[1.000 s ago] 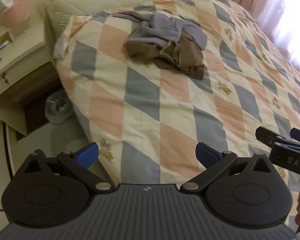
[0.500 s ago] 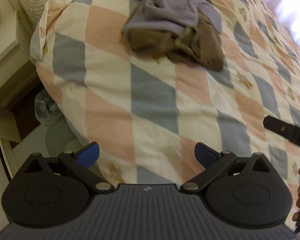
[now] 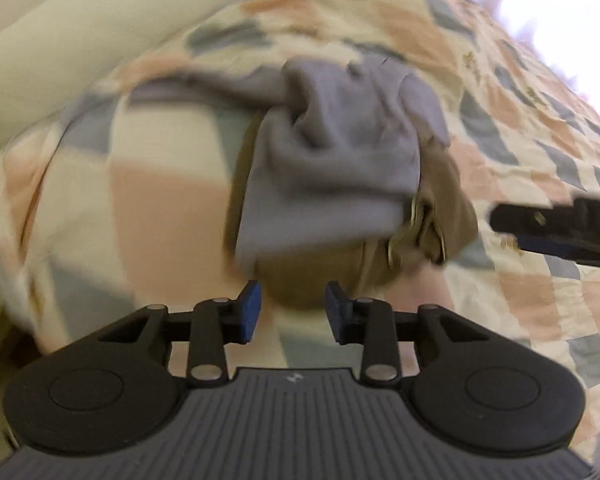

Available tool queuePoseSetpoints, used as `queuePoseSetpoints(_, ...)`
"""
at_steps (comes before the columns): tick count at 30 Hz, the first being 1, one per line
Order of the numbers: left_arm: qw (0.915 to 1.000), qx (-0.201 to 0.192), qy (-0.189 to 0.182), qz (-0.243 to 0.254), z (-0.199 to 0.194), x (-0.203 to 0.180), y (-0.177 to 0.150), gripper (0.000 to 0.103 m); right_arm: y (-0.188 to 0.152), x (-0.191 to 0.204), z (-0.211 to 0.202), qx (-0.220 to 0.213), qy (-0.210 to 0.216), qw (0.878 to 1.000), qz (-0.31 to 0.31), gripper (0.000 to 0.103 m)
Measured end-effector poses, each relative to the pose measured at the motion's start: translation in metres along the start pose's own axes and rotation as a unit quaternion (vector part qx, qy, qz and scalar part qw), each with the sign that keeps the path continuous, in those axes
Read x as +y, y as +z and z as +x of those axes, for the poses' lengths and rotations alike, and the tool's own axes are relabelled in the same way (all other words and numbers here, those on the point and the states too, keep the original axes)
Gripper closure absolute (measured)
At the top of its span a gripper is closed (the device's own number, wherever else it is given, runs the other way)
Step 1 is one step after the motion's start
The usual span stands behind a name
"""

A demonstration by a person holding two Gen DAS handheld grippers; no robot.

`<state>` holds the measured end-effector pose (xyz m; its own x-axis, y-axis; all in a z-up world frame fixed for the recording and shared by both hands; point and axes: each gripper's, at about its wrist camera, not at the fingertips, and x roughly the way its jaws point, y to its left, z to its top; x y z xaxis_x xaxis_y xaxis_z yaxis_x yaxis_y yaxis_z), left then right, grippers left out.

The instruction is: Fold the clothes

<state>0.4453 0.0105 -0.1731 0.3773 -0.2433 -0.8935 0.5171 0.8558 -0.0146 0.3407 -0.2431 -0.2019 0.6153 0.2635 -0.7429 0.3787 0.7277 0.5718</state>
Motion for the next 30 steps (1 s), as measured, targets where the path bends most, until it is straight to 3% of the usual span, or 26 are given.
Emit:
queuePoseSetpoints(1,0.9997,-0.010,0.002,0.020,0.007,-0.003,0.009,0.042,0.010,-0.001,0.009,-0.002,0.010,1.000,0.018,0.029)
queuePoseSetpoints(4,0.9990,-0.017,-0.016,0.039,0.030,-0.003,0.032,0.041,0.033,-0.006,0.036,-0.005,0.032,0.998,0.059,0.029)
queuePoseSetpoints(7,0.9978,0.000,-0.062,-0.025,0.053,0.017,0.047,0.035,0.052,-0.013,0.062,-0.002,0.047,0.995,0.092,0.030)
queuePoseSetpoints(9,0.9925,0.010,-0.091,-0.082,0.064,0.035,0.053,0.033,0.061,-0.016,0.078,0.002,0.049,0.993,0.108,0.033)
queuePoseSetpoints(12,0.9745,0.033,-0.140,-0.172,0.082,0.058,0.058,0.031,0.067,-0.021,0.097,0.016,0.048,0.991,0.124,0.037)
queuePoseSetpoints(15,0.9488,0.059,-0.181,-0.253,0.102,0.077,0.059,0.032,0.070,-0.024,0.114,0.036,0.041,0.989,0.137,0.052)
queuePoseSetpoints(17,0.9383,0.078,-0.184,-0.282,0.113,0.081,0.063,0.042,0.070,-0.026,0.124,0.055,0.030,0.988,0.140,0.066)
queuePoseSetpoints(22,0.9302,0.088,-0.198,-0.296,0.115,0.079,0.063,0.092,0.069,-0.021,0.123,0.057,0.018,0.991,0.120,0.095)
queuePoseSetpoints(25,0.9330,0.052,-0.207,-0.290,0.092,0.081,0.070,0.096,0.070,-0.006,0.107,0.039,0.029,0.993,0.105,0.097)
queuePoseSetpoints(30,0.9444,-0.045,-0.208,-0.251,0.021,0.080,0.103,0.096,0.088,0.031,0.062,-0.019,0.104,0.992,0.071,0.098)
